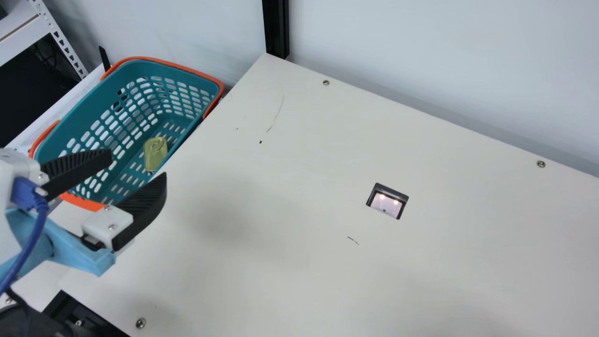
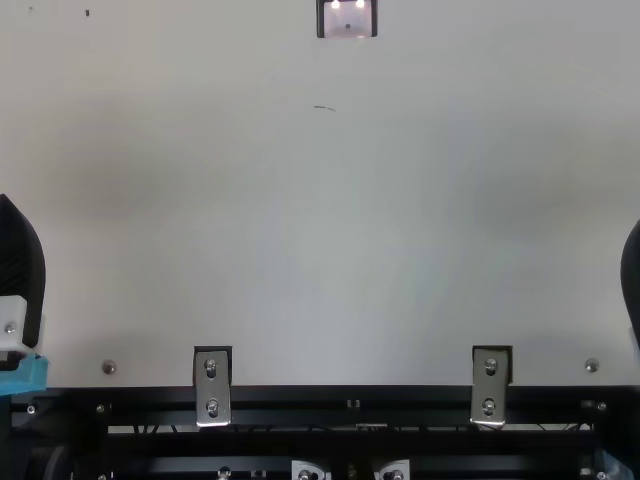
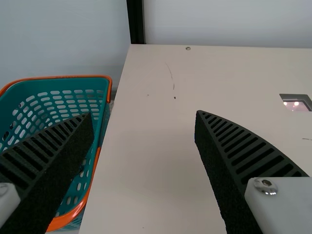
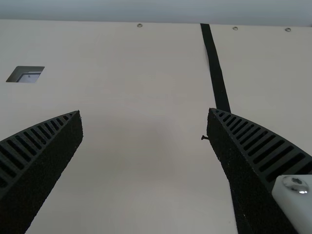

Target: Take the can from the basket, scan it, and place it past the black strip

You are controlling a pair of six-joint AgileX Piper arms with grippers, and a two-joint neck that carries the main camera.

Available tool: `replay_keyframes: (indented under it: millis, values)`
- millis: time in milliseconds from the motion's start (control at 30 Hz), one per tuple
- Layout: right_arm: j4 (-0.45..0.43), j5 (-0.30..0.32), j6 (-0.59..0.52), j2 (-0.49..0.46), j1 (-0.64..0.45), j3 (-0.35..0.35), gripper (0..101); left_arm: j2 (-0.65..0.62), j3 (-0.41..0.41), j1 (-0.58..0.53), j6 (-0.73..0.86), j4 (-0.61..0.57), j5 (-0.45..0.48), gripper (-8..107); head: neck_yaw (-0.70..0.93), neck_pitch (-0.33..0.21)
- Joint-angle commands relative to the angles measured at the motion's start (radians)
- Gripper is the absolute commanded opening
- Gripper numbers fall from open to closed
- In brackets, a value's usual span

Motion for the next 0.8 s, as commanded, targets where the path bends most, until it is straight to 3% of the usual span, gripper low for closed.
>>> replay_keyframes:
  millis: [0, 300, 767]
  values:
    - [0.000, 0.000, 0.000, 0.000, 0.000, 0.000, 101, 0.000, 0.000, 0.000, 0.000, 0.000, 0.000, 90, 0.011, -0.045]
    - [0.000, 0.000, 0.000, 0.000, 0.000, 0.000, 101, 0.033, -0.041, 0.001, -0.023, -0.004, 0.024, 90, 0.011, -0.045]
    - [0.000, 0.000, 0.000, 0.000, 0.000, 0.000, 101, 0.319, -0.288, 0.078, -0.159, 0.082, 0.023, 90, 0.011, -0.045]
